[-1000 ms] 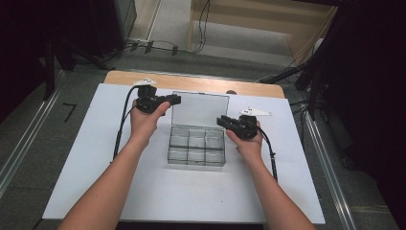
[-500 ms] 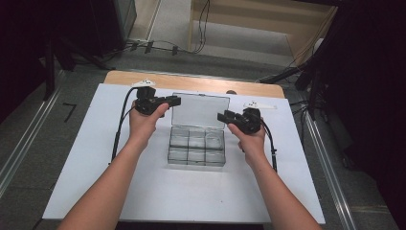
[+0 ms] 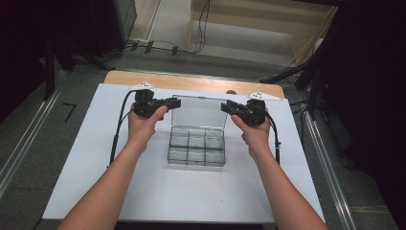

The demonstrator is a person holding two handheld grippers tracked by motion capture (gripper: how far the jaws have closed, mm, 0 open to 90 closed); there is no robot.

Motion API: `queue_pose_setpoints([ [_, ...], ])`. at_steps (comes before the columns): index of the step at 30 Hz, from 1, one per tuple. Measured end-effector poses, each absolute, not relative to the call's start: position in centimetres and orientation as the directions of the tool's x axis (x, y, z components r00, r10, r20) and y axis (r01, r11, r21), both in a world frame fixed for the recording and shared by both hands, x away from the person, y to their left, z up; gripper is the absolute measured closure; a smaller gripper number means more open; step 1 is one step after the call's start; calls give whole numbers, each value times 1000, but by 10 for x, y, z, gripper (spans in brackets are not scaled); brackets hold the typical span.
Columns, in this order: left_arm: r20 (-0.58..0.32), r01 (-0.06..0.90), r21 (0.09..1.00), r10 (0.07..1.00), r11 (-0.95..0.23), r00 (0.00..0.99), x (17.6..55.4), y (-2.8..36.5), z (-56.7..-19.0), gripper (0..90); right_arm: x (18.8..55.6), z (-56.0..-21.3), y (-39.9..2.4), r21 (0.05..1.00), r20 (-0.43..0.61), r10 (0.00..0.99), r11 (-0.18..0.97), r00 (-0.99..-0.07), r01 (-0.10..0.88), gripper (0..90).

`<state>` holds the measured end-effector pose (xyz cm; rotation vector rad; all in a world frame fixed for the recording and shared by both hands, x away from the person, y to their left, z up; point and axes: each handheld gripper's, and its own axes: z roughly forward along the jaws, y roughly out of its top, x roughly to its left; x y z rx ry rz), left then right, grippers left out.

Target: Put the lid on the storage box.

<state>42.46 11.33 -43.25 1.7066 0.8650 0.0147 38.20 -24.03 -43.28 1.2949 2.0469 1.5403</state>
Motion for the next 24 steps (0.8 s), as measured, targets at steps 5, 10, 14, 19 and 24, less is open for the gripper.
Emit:
queue_pose_setpoints([
  [5,-419,525,849,530,-61,738,419,116,-433,689,375,-432,-234,882,263,777,47,-573,469,637],
  [10,-415,517,853,517,-63,748,414,117,-433,677,368,-432,-234,889,256,772,48,-582,455,636],
  [14,-410,508,859,506,-67,759,409,119,-434,665,361,-433,-234,896,243,769,56,-592,440,637],
  [19,-402,498,864,499,-70,768,404,120,-434,654,354,-434,-235,904,236,761,57,-605,424,637],
  [24,-394,490,868,493,-76,775,399,122,-435,641,347,-436,-236,910,228,754,59,-616,410,640],
])
